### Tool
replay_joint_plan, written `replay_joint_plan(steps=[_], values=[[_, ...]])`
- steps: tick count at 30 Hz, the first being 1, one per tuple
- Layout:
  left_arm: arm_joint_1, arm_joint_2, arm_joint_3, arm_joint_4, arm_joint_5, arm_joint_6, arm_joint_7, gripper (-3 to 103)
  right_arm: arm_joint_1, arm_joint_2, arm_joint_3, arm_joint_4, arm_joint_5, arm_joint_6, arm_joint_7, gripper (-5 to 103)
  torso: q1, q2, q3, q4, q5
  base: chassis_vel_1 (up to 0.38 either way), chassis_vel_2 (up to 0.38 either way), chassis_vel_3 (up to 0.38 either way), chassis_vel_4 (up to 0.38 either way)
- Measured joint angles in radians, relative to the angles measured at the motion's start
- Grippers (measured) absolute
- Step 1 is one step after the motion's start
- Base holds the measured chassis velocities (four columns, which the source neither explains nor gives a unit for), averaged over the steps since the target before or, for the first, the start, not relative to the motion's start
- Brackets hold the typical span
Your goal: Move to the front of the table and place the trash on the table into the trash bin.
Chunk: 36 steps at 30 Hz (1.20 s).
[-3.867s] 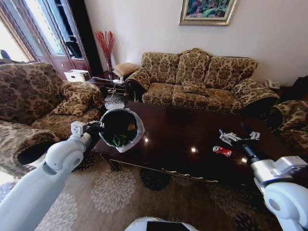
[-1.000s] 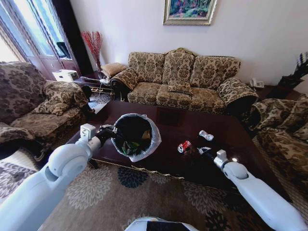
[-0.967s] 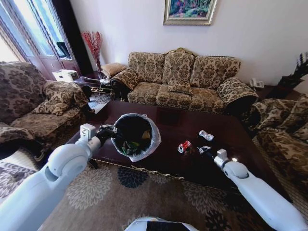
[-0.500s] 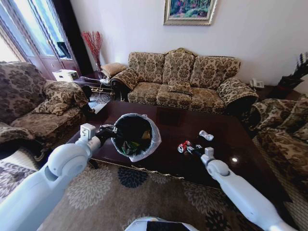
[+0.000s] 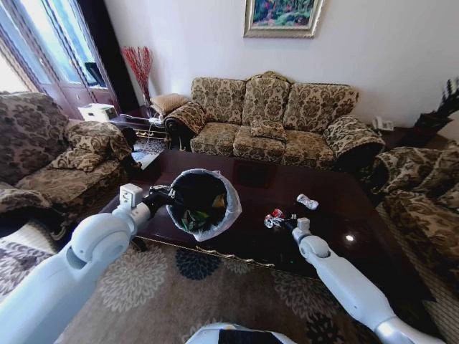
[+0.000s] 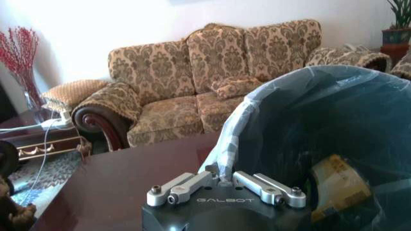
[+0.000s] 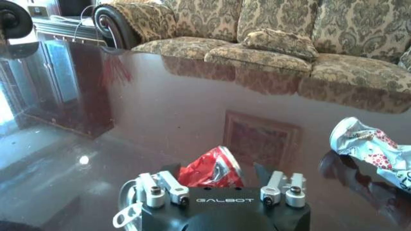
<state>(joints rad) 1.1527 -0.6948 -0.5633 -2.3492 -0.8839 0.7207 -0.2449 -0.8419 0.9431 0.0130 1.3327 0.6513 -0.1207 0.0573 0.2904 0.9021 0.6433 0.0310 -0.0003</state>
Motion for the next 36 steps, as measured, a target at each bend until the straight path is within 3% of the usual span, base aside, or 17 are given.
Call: replay_joint_plan(steps=[2, 6, 9, 11, 12, 14, 19, 28, 32, 34, 36], values=[[0.0, -0.001, 0.0, 0.001, 0.0, -0.001, 0.0, 0, 0.0, -0.001, 0.001, -0.001, 0.0, 0.001, -0.002, 72, 0.0, 0.0, 0.0, 0.0, 0.0, 0.0, 0.0, 0.0, 0.0], [0.0, 0.001, 0.0, 0.003, 0.0, -0.008, 0.0, 0, -0.003, -0.002, 0.006, -0.007, -0.009, 0.009, -0.013, 51, 0.0, 0.0, 0.0, -0.0001, -0.0002, 0.0, 0.0, 0.0, 0.0], [0.0, 0.004, -0.002, 0.003, 0.001, -0.012, 0.0, 0, -0.008, -0.001, 0.008, -0.011, -0.011, 0.011, -0.017, 42, 0.0, 0.0, 0.0, -0.0002, 0.0002, 0.0, 0.0, 0.0, 0.0], [0.0, 0.005, -0.002, 0.003, 0.001, -0.012, 0.0, 0, -0.01, 0.0, 0.011, -0.012, -0.011, 0.012, -0.017, 42, 0.0, 0.0, 0.0, -0.0001, 0.0, 0.0, 0.0, 0.0, 0.0], [0.0, 0.005, -0.002, 0.003, 0.001, -0.012, 0.0, 0, -0.014, 0.001, 0.015, -0.012, -0.013, 0.014, -0.019, 34, 0.0, 0.0, 0.0, -0.0002, 0.0, 0.0, 0.0, 0.0, 0.0], [0.0, 0.005, -0.002, 0.002, 0.001, -0.012, 0.0, 0, -0.018, 0.002, 0.018, -0.011, -0.015, 0.015, -0.02, 34, 0.0, 0.0, 0.0, -0.0001, 0.0001, 0.0, 0.0, 0.0, 0.0], [0.0, 0.006, -0.003, -0.002, 0.0, -0.013, -0.001, 0, -0.031, -0.003, 0.028, -0.008, -0.024, 0.023, -0.023, 19, 0.0, 0.0, 0.0, 0.0, 0.0002, 0.0, 0.0, 0.0, 0.0], [-0.001, 0.006, 0.002, -0.01, -0.002, -0.013, -0.003, 0, -0.082, -0.032, 0.096, 0.08, -0.031, 0.045, 0.006, 16, 0.0, 0.0, 0.0, -0.0001, 0.0007, 0.0, 0.0, 0.0, 0.0], [-0.004, 0.022, 0.009, -0.002, -0.005, -0.013, 0.02, 0, -0.13, -0.079, 0.207, 0.222, 0.014, 0.051, 0.018, 16, 0.0, 0.0, 0.0, 0.0001, 0.0007, 0.0, 0.0, 0.0, 0.0], [-0.022, 0.057, 0.017, 0.033, -0.01, -0.015, 0.065, 0, -0.159, -0.166, 0.304, 0.398, 0.092, 0.055, 0.038, 16, 0.0, 0.0, 0.0, -0.0009, 0.0005, 0.0, 0.0, 0.0, 0.0], [-0.024, 0.064, 0.016, 0.039, -0.012, -0.016, 0.072, 0, -0.156, -0.186, 0.317, 0.437, 0.111, 0.055, 0.043, 16, 0.0, 0.0, 0.0, -0.0007, 0.0002, 0.0, 0.0, 0.0, 0.0]])
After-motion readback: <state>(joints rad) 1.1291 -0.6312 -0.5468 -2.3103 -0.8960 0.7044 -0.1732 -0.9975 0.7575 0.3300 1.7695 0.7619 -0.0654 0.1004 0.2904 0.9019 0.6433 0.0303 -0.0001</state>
